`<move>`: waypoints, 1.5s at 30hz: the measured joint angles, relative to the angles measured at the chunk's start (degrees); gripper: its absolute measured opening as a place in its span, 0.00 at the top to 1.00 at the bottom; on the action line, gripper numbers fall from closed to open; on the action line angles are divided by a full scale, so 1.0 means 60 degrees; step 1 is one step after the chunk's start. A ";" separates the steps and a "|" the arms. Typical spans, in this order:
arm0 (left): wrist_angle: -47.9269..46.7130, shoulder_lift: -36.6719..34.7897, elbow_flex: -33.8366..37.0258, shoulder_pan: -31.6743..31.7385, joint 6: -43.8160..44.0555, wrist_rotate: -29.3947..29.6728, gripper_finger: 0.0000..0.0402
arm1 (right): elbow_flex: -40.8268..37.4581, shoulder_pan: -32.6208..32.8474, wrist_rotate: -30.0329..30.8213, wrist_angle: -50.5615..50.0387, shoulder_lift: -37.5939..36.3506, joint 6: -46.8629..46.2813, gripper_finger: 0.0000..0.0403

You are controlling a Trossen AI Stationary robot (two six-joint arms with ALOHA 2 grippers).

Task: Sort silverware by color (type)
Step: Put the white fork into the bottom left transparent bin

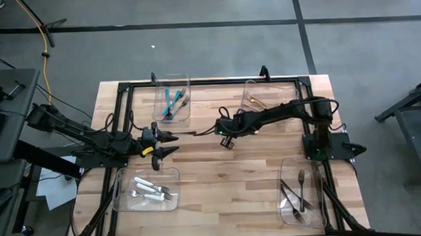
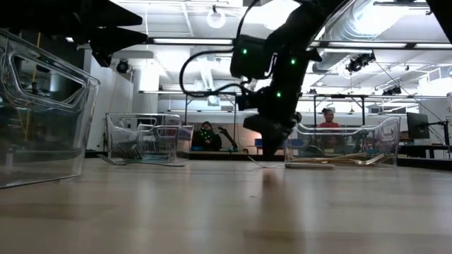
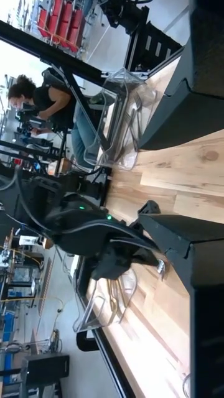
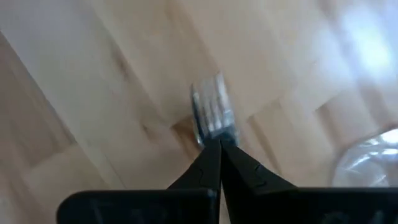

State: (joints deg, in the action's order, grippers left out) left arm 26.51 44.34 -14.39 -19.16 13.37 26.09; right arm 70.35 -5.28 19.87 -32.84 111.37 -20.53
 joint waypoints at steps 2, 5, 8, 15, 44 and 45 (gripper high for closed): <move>0.0010 0.0000 0.0000 0.0000 0.0000 0.0000 0.57 | 0.0000 0.0000 -0.0101 -0.0043 0.0187 -0.0002 1.00; 0.0013 0.0001 0.0000 0.0000 0.0000 0.0000 0.57 | 0.0018 0.0054 0.0279 -0.0022 0.0358 0.0002 1.00; 0.0010 0.0002 0.0000 0.0000 0.0000 0.0004 0.57 | 0.0018 0.0095 0.0406 -0.0026 0.0372 0.0002 1.00; 0.0014 0.0004 0.0000 0.0000 0.0000 0.0004 0.57 | 0.0026 0.0391 -0.0378 -0.0168 0.0343 0.0201 1.00; -0.0011 0.0004 0.0000 0.0000 0.0000 -0.0111 0.57 | 0.1672 0.2920 -0.2039 -0.0486 0.0376 0.0201 1.00; -0.0012 0.0000 0.0000 -0.0004 0.0000 -0.0150 0.57 | 0.1672 0.2948 -0.2238 -0.0668 0.0376 0.0303 1.00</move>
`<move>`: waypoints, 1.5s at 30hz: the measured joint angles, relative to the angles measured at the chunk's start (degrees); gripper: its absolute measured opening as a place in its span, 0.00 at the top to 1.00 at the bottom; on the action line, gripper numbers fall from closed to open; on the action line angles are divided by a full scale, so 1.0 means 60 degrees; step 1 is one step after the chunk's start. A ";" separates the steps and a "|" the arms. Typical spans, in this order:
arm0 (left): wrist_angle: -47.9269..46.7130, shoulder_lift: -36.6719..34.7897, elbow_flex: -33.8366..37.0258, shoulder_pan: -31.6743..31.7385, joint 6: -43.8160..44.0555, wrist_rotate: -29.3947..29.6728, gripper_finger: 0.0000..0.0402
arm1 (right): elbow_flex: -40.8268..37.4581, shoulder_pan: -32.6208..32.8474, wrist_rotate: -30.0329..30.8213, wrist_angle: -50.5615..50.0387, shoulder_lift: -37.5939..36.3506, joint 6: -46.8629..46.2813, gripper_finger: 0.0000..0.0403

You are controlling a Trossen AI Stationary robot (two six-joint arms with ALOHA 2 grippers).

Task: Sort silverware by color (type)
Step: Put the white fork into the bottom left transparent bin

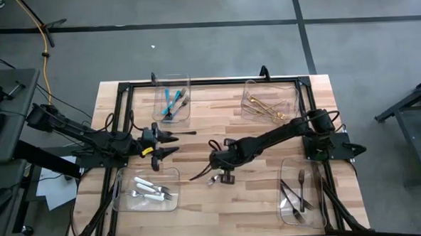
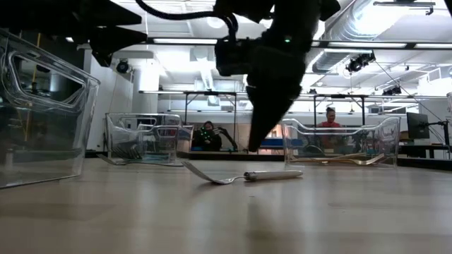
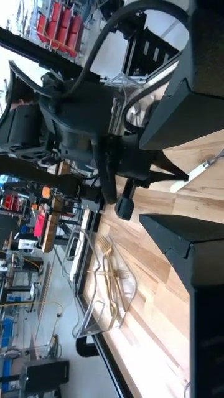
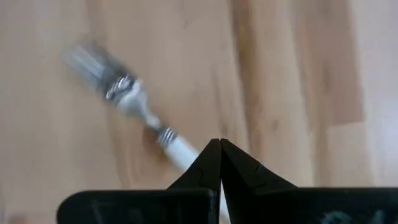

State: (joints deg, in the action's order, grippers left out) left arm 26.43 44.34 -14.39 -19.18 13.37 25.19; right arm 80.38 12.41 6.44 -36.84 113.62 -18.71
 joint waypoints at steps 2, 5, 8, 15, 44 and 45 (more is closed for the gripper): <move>-0.0002 0.0002 0.0000 0.0000 0.0000 -0.0043 0.57 | 0.0000 0.0082 -0.0440 -0.0052 0.0000 0.0496 1.00; -0.0003 0.0003 0.0000 0.0000 0.0000 -0.0045 0.57 | 0.0000 0.0343 -0.0627 0.0354 0.0000 0.1172 1.00; -0.0007 0.0002 0.0000 0.0000 0.0000 -0.0047 0.57 | 0.0000 0.0543 -0.1038 0.0778 -0.0004 0.1562 1.00; -0.0014 0.0003 0.0000 0.0000 0.0000 -0.0068 0.57 | 0.0000 0.0557 -0.1504 0.0958 -0.0004 0.1971 0.84; -0.0229 0.0208 0.0000 0.0000 0.0018 -0.0065 0.57 | 0.0102 -0.0111 -0.1103 0.0212 0.1398 0.2591 0.78; -0.0229 0.0208 0.0000 0.0000 0.0018 -0.0065 0.57 | 0.0102 -0.0093 -0.1058 0.0206 0.1418 0.2363 0.85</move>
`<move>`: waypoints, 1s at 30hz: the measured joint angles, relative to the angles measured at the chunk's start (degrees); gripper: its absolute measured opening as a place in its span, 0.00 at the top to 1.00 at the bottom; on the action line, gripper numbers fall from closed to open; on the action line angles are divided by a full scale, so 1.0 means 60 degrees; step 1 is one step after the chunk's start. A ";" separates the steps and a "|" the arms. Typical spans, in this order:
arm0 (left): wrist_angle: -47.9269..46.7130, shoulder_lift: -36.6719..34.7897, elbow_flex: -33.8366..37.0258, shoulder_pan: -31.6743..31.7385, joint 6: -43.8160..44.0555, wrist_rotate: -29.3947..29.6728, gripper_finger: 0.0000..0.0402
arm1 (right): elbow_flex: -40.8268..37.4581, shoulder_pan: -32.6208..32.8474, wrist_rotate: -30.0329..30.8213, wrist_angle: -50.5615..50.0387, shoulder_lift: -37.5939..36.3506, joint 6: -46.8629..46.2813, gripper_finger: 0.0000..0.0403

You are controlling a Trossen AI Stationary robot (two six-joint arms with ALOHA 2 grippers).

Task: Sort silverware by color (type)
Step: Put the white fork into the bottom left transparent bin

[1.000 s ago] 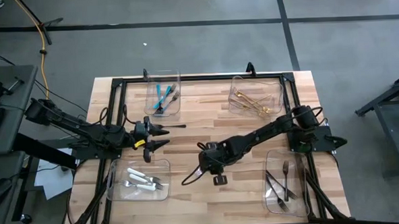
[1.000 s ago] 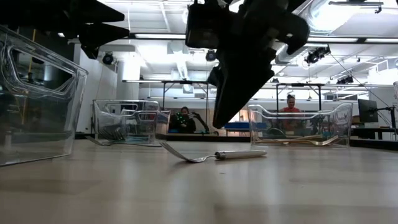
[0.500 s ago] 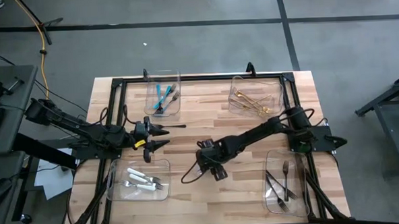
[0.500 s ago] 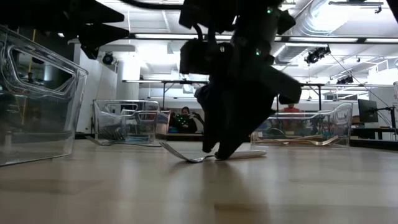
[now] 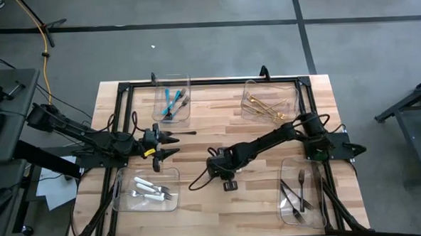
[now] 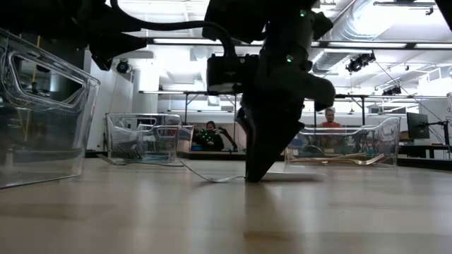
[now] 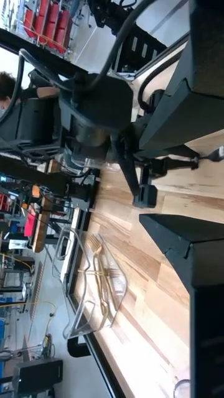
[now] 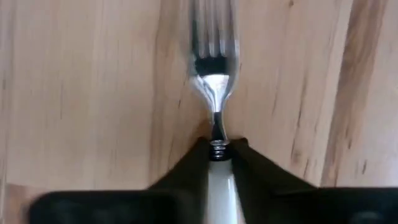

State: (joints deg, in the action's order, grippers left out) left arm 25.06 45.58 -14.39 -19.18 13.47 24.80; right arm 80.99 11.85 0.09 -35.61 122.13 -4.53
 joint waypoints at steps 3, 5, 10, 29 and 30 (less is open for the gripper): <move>0.0009 0.0000 0.0000 0.0000 0.0005 0.0000 0.57 | 0.0000 -0.0011 0.0260 0.0052 0.0002 -0.0810 0.93; 0.0025 0.0000 0.0000 0.0000 0.0084 0.0000 0.57 | -0.0004 -0.0002 0.0560 0.0086 0.0002 -0.1327 0.93; 0.0091 0.0000 0.0000 0.0000 0.0244 0.0300 0.57 | -0.0004 0.0053 0.1248 0.0016 0.0002 -0.1806 0.93; 0.0080 -0.0011 0.0000 0.0003 0.0240 0.0559 0.57 | -0.0914 0.0076 0.1949 -0.0402 -0.1386 -0.2236 0.99; 0.0080 -0.0011 0.0000 0.0004 0.0240 0.0557 0.57 | -0.1147 0.0070 0.1846 -0.0096 -0.1531 -0.2253 0.99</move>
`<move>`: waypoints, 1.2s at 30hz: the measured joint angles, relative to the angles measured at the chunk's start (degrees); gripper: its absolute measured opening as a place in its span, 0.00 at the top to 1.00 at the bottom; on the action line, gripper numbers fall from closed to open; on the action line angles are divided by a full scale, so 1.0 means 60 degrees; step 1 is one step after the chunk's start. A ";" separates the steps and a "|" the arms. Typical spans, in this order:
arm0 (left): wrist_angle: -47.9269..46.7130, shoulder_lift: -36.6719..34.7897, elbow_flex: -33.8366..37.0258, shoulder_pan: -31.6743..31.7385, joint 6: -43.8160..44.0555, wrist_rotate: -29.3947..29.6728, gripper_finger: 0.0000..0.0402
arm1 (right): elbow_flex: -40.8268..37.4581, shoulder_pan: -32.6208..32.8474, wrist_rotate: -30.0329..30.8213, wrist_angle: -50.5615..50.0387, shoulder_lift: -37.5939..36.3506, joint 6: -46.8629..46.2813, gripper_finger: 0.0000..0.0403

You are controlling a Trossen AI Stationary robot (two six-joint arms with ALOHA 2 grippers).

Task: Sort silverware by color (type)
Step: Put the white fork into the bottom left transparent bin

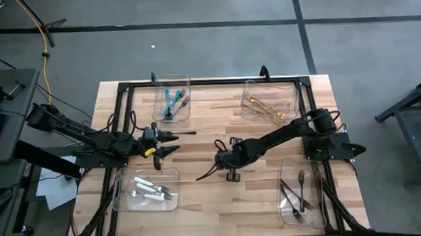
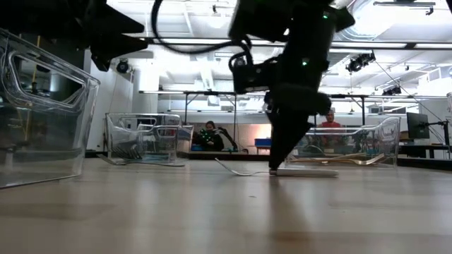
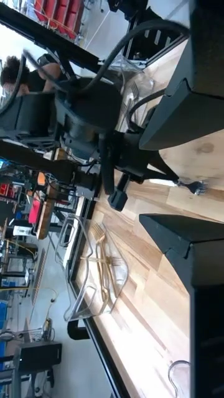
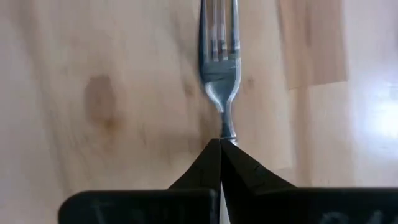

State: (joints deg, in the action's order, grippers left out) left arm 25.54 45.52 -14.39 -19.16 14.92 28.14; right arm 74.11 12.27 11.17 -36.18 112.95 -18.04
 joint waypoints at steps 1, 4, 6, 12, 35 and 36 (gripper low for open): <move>0.0000 0.0000 0.0000 -0.0003 0.0004 0.0000 0.57 | -0.0245 0.0000 -0.0110 0.0325 -0.0143 -0.0001 0.99; 0.0171 0.0221 -0.0004 0.0053 0.0010 0.0117 0.57 | -0.0922 0.0010 -0.0073 0.1218 -0.0626 0.0011 0.99; 0.0385 0.0768 -0.0015 0.0215 0.0132 0.0196 0.57 | -0.1213 0.0038 0.0149 0.1719 -0.1121 0.0043 0.99; 0.1736 0.3474 -0.0613 0.0865 0.0160 -0.0562 0.57 | -0.1624 0.0140 0.1554 0.2498 -0.2581 0.0426 1.00; -0.4356 0.9605 -0.6319 0.1351 -0.9099 -0.1657 0.57 | -0.1633 0.0672 0.4344 0.3621 -0.4394 0.1286 1.00; -0.4475 0.9803 -0.6522 0.1414 -0.9210 -0.1782 0.57 | -0.1633 0.0700 0.4344 0.3612 -0.4394 0.1260 1.00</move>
State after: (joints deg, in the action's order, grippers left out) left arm -1.31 104.34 -53.53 -10.68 -40.34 17.45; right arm 64.31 16.47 37.23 -14.51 86.59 -10.48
